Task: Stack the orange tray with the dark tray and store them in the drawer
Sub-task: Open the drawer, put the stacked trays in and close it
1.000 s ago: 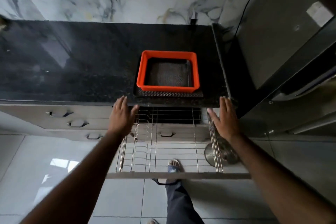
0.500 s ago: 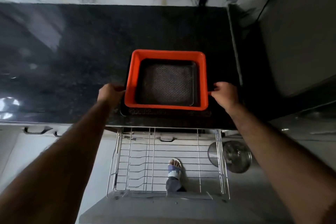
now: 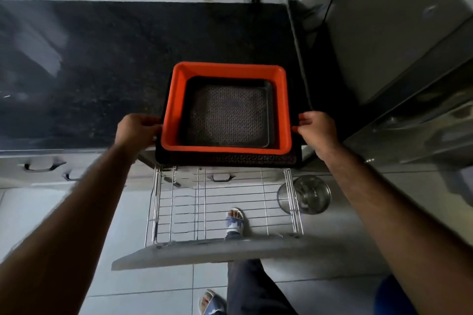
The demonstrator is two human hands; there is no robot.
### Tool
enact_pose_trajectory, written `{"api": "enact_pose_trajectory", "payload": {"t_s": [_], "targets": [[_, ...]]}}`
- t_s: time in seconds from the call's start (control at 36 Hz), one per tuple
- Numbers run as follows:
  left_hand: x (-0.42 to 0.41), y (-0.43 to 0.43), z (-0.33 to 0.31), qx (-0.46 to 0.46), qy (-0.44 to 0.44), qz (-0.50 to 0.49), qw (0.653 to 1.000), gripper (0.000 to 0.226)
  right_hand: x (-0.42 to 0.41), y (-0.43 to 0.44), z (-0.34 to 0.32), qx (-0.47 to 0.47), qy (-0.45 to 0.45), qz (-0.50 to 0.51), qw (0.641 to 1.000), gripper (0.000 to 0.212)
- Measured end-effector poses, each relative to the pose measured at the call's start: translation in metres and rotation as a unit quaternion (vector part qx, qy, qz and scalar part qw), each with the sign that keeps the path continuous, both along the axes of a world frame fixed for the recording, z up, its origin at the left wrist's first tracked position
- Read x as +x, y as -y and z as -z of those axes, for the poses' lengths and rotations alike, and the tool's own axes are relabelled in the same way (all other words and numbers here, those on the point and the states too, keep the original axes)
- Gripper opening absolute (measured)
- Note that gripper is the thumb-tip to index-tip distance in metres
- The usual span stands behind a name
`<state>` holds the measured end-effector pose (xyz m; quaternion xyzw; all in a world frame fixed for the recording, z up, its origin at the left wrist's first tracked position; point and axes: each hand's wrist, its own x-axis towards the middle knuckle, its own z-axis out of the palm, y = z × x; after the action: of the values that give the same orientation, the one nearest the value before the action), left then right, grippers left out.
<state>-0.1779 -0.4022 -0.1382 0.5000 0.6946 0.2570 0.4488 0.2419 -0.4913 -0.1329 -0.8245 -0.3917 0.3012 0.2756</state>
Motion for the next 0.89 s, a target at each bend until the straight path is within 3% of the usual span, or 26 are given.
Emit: {"api": "enact_pose_trajectory", "payload": {"t_s": [0.17, 0.39, 0.67, 0.89], "targets": [[-0.025, 0.110, 0.001, -0.041, 0.083, 0.018, 0.996, 0.017, -0.024, 0.107, 0.016, -0.034, -0.037, -0.006, 0.999, 0.033], [-0.050, 0.202, 0.033, -0.075, 0.080, 0.010, 0.994, 0.011, -0.057, 0.200, 0.040, -0.073, -0.078, 0.015, 0.994, 0.031], [-0.041, 0.181, 0.082, -0.117, 0.061, 0.002, 0.991, 0.018, -0.047, 0.172, 0.082, -0.109, -0.064, 0.013, 0.992, 0.032], [-0.017, 0.148, 0.153, -0.174, 0.034, -0.025, 0.984, 0.017, -0.021, 0.119, 0.169, -0.180, -0.045, -0.022, 0.982, 0.030]]}}
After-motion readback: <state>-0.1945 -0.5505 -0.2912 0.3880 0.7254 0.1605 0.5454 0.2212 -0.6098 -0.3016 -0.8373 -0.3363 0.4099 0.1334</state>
